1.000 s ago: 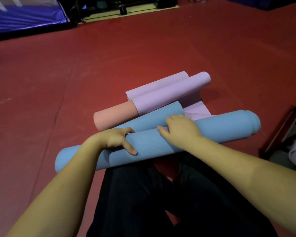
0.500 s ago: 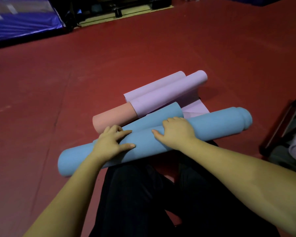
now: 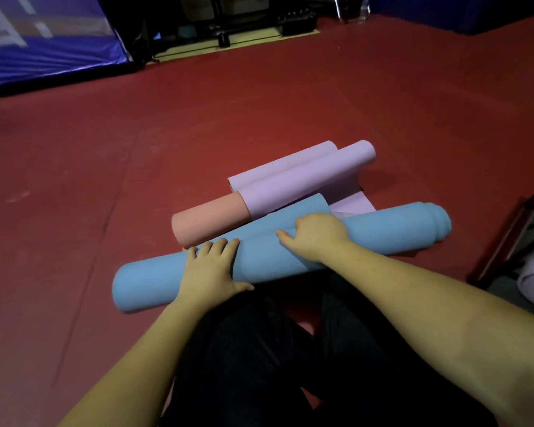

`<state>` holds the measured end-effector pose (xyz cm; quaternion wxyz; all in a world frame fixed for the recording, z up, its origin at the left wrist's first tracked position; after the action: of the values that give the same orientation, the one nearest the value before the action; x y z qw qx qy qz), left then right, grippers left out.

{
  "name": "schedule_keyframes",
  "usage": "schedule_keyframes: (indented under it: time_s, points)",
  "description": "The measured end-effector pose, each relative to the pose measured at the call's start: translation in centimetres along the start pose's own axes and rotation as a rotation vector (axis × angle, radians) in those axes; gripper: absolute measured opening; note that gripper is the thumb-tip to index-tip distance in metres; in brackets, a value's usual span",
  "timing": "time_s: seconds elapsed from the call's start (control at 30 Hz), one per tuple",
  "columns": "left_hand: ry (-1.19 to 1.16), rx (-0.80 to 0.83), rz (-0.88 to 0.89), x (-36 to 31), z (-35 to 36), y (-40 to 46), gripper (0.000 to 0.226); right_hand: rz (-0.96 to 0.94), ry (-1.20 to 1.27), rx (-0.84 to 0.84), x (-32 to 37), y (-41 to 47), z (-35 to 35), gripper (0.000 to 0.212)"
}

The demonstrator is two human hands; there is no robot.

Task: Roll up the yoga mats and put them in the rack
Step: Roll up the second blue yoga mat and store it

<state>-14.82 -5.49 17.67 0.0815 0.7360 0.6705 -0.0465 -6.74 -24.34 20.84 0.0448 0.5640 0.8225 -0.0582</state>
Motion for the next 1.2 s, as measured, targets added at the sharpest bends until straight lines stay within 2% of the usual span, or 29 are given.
schedule_keyframes:
  time_s: [0.17, 0.37, 0.43, 0.5, 0.57, 0.67, 0.8, 0.9, 1.0, 1.07, 1.13, 1.2]
  points:
    - [-0.089, 0.055, 0.006, -1.3, -2.4, -0.1, 0.099, -0.029, 0.000, 0.104, -1.0, -0.2, -0.5, 0.071]
    - [-0.260, 0.312, -0.042, -1.4, -3.3, -0.3, 0.089, -0.100, 0.028, 0.374, -0.9, -1.0, -0.3, 0.067]
    - [-0.321, 0.389, -0.076, -1.6, -2.7, -0.3, 0.081, -0.116, 0.054, 0.465, -0.6, -1.3, 0.2, 0.064]
    - [-0.408, 0.443, -0.110, -1.6, -2.0, 0.1, 0.069, -0.111, 0.137, 0.485, -0.3, -1.1, 0.3, 0.061]
    - [-0.493, 0.504, -0.150, -1.0, -1.3, 0.5, 0.064, -0.143, 0.155, 0.368, 0.3, -0.7, -0.5, 0.052]
    - [-0.563, 0.585, -0.162, 0.2, -0.3, 1.5, 0.070, -0.104, 0.107, 0.008, 0.2, 0.0, -2.3, 0.039]
    - [-0.593, 0.639, -0.180, 1.4, 0.8, 3.0, 0.076, -0.038, 0.074, -0.181, 1.0, -0.7, -1.8, 0.044]
    - [-0.691, 0.598, -0.210, 1.8, 0.8, 4.1, 0.083, -0.002, 0.067, -0.265, 1.1, -2.6, -0.6, 0.052]
    - [-0.727, 0.526, -0.230, 2.5, 1.1, 4.9, 0.069, 0.013, 0.030, -0.219, 1.2, -3.4, 0.9, 0.055]
    - [-0.749, 0.498, -0.213, 2.4, 1.2, 5.1, 0.069, 0.024, 0.037, -0.201, 0.7, -3.1, 1.1, 0.058]
    - [-0.699, 0.385, -0.154, 2.5, 0.6, 5.1, 0.069, 0.020, 0.056, -0.161, 0.6, -2.3, 1.1, 0.064]
    - [-0.555, 0.165, -0.115, 2.7, -0.3, 4.5, 0.064, 0.020, 0.069, -0.106, 0.6, -1.5, 0.7, 0.077]
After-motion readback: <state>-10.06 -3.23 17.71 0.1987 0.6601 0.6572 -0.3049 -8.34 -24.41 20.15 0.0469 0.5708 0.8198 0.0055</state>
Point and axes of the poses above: each hand's wrist, its own y-axis towards the middle knuckle, its own z-axis out of the palm, x = y × z, the point moved 9 cm from there along y, towards the middle knuckle, and after that the axes turned 10 degrees about -y, right-handed, at the moved point
